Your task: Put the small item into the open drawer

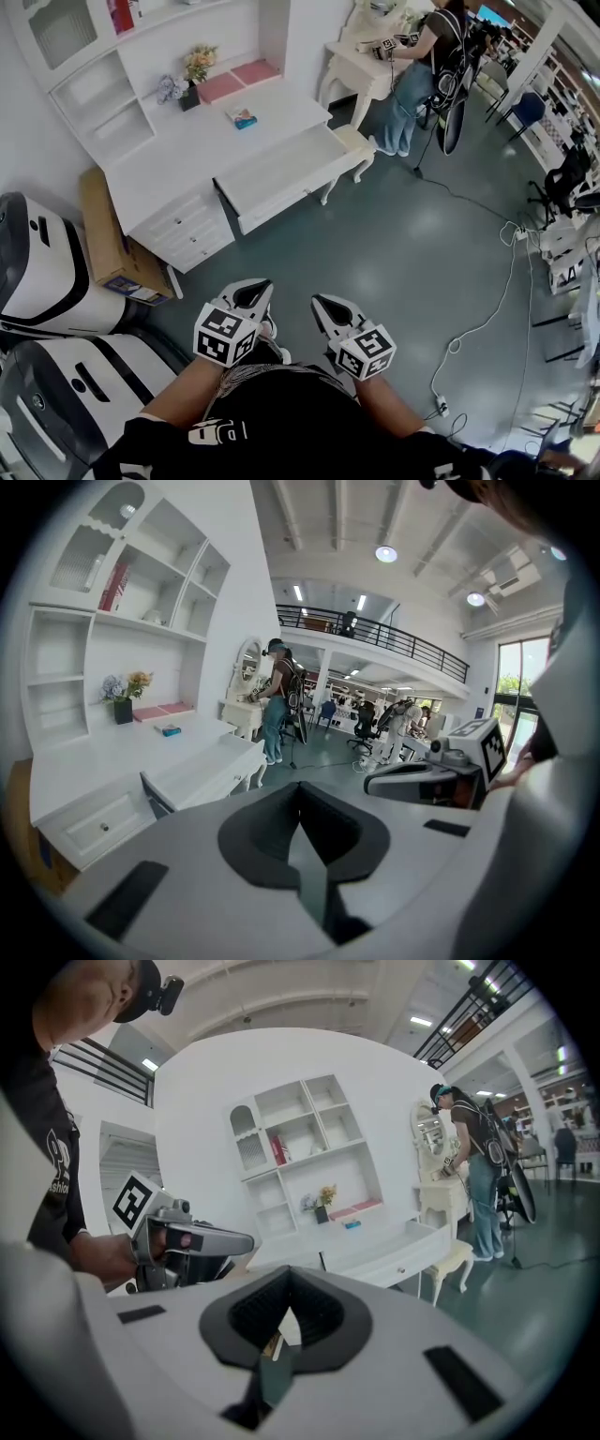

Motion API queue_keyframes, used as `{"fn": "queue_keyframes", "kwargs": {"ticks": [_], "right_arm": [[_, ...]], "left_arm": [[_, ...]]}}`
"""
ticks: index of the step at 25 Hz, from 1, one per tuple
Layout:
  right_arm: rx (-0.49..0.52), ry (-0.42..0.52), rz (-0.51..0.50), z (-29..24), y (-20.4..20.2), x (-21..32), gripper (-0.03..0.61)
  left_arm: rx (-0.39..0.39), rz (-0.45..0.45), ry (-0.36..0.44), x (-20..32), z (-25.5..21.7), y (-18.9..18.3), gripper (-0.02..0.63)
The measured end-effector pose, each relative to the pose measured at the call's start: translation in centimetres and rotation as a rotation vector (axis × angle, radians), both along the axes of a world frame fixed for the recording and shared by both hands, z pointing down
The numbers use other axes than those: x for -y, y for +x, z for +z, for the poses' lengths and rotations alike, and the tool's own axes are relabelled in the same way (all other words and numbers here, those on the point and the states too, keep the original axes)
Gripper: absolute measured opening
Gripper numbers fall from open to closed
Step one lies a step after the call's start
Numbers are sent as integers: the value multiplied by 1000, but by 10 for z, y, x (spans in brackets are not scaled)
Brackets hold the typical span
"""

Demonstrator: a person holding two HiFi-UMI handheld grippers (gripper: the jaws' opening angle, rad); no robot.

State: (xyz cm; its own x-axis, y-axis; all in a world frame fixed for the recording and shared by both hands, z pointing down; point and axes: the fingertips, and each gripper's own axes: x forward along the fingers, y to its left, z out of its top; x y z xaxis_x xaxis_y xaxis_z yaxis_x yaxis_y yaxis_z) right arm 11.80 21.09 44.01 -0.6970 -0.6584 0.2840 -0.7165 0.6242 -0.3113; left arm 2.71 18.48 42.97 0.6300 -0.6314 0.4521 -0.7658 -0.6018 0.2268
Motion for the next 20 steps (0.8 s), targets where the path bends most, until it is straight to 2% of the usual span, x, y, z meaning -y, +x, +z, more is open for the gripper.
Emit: {"fn": "queue_keyframes", "kwargs": {"ticks": [6, 14, 20], "right_arm": [[-17, 5, 12, -2, 0, 47, 8], [-39, -9, -29, -3, -28, 120, 8], [-65, -5, -47, -7, -50, 184, 8]], "left_arm": [[-22, 5, 45, 47, -12, 1, 14], [-18, -40, 5, 120, -2, -34, 14], [-26, -44, 37, 186, -14, -55, 14]]}}
